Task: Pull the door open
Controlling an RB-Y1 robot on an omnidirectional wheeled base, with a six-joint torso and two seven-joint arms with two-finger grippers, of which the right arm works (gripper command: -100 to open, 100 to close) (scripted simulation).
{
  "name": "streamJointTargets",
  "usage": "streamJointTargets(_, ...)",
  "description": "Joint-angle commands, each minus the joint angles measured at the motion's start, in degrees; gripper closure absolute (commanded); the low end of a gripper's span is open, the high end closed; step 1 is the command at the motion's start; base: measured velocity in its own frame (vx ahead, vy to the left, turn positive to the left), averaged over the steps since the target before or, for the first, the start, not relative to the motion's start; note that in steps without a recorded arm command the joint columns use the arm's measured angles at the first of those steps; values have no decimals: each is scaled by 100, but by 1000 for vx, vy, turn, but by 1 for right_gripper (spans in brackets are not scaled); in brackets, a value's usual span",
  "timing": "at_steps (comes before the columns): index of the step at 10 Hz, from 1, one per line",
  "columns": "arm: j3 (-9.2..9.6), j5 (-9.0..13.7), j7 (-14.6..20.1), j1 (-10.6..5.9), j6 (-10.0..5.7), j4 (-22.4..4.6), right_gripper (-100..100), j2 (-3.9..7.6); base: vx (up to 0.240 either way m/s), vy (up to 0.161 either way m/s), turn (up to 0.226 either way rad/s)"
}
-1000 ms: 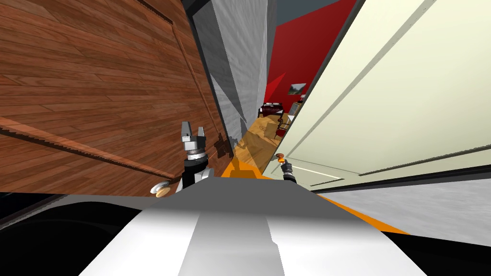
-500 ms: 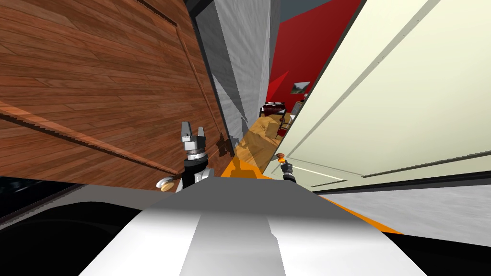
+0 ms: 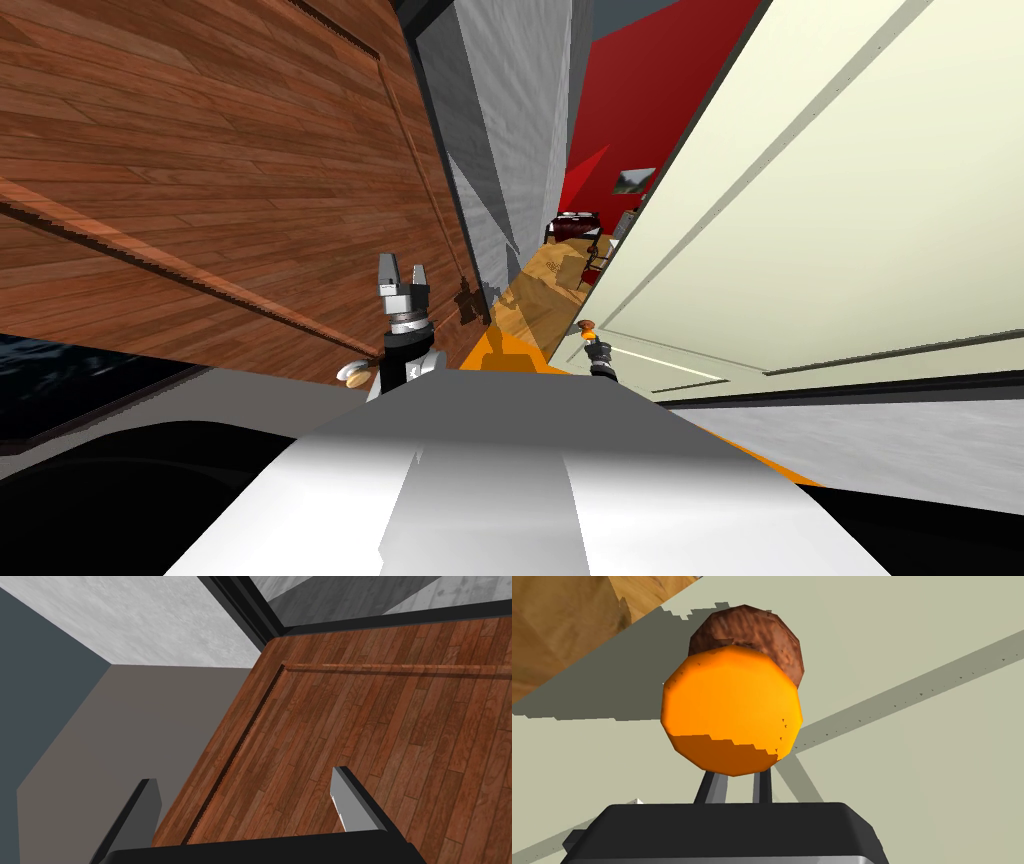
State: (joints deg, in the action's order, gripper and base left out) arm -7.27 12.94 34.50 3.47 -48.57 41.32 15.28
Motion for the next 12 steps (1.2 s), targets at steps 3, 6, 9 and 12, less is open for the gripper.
streamJointTargets(3,90,97,454,-68,-34,121,100,-29,-25,-7,20)
streamJointTargets(6,90,97,454,-68,-34,121,100,-29,-12,-5,14)
streamJointTargets(9,115,168,680,-66,-24,124,100,-26,-21,-3,28)
streamJointTargets(12,165,311,1051,-62,-3,142,100,-19,-18,-9,40)
